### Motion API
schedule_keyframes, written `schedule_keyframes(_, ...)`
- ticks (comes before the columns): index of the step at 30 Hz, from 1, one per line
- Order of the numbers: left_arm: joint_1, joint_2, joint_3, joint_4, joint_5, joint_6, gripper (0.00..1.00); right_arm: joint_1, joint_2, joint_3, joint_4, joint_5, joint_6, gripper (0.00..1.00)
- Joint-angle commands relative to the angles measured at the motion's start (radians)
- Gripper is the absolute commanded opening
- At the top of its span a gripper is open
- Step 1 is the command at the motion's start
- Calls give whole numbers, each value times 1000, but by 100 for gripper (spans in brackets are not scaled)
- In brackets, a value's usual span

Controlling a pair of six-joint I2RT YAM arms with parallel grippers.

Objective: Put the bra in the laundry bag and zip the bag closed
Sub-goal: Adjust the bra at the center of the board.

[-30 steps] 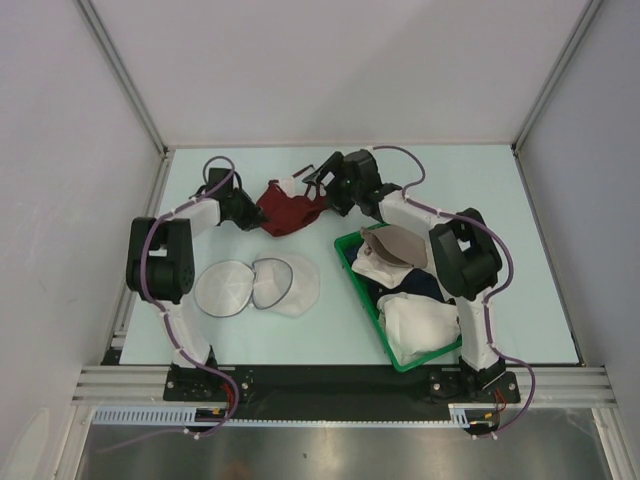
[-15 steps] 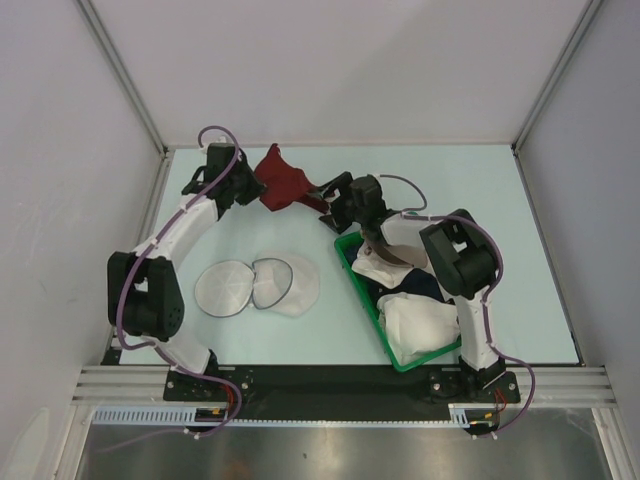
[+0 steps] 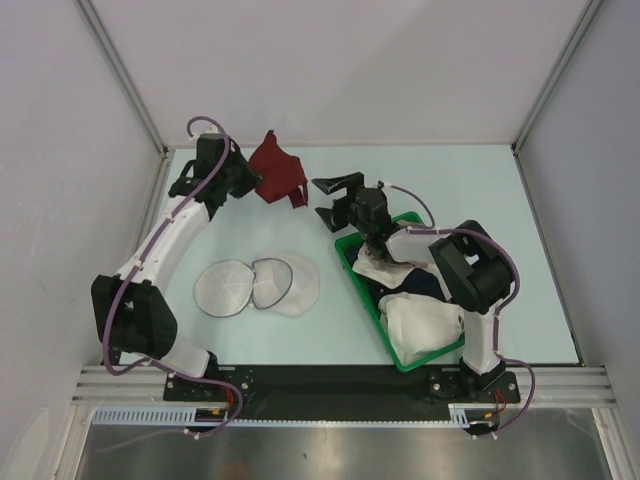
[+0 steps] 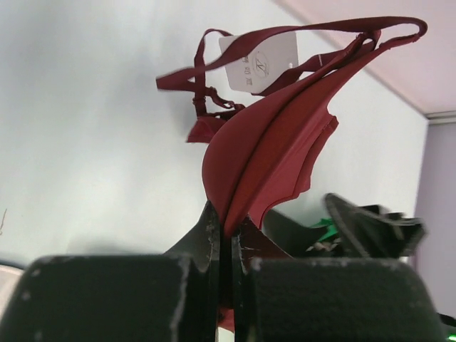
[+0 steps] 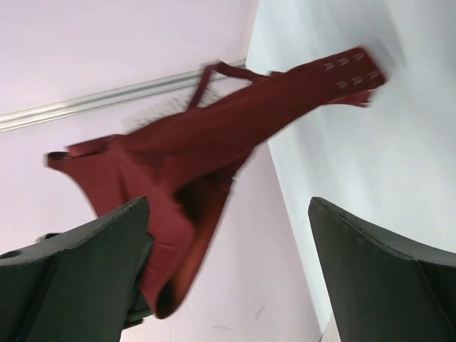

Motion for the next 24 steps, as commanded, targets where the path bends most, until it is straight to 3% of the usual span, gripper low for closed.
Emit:
schedule_keyframes(1,-7,-80,74,11,37,-42,0,40,-52,-8,125,72,74,100)
schedule_keyframes(10,-7,-106,106,-1,125,-64,0,60,-81,-21,234,31,167,100)
schedule_keyframes(12,-7,-116,110,-9,111,-55,0,54,-127,-25,137,-1,145,100)
schedule_keyframes(18,-7,-142,143,-30,116,5,0,30,-233,-15,-165,-80,-184,100)
schedule_keyframes(24,-7,-168,141,-3,216,72,0,17,-287,-100,-40,-202,-307,100)
